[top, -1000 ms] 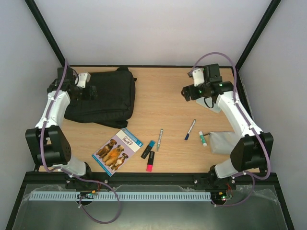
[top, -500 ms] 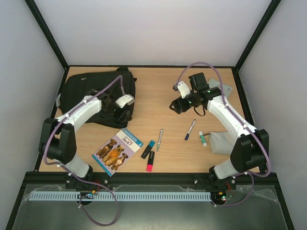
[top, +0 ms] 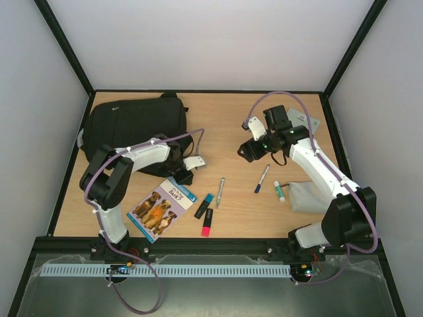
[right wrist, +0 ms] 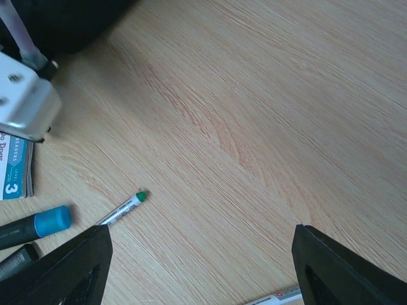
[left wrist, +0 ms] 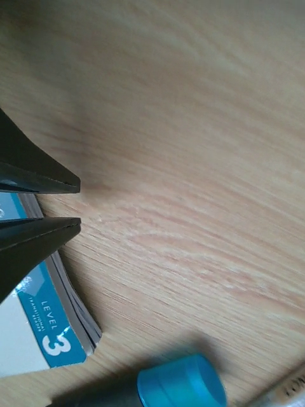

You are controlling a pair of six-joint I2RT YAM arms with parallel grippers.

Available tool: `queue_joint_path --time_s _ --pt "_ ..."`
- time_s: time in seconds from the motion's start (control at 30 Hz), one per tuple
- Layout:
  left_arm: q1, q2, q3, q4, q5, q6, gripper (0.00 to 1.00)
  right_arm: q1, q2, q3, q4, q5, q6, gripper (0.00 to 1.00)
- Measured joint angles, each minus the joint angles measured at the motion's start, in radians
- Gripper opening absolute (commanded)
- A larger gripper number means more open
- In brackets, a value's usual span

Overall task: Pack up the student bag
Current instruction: Move the student bag to the center of the board.

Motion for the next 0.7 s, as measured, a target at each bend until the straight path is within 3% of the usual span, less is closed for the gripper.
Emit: queue_joint_path --time_s 0.37,0.57,0.7 --pt "-0.023 0.003 -0.076 0.047 -0.050 0.032 0.06 -0.004 0.004 0.000 -0.005 0.013 0.005 0.79" --pt "0.071 -0.048 -0.135 0.078 -0.061 0.066 0.07 -0.004 0.040 0.011 -0.004 0.012 0.013 0.79" --pt "0.151 -0.058 -0.094 -0.003 -0.066 0.078 0.15 -0.004 0.062 0.030 -0.003 0.007 0.023 0.80"
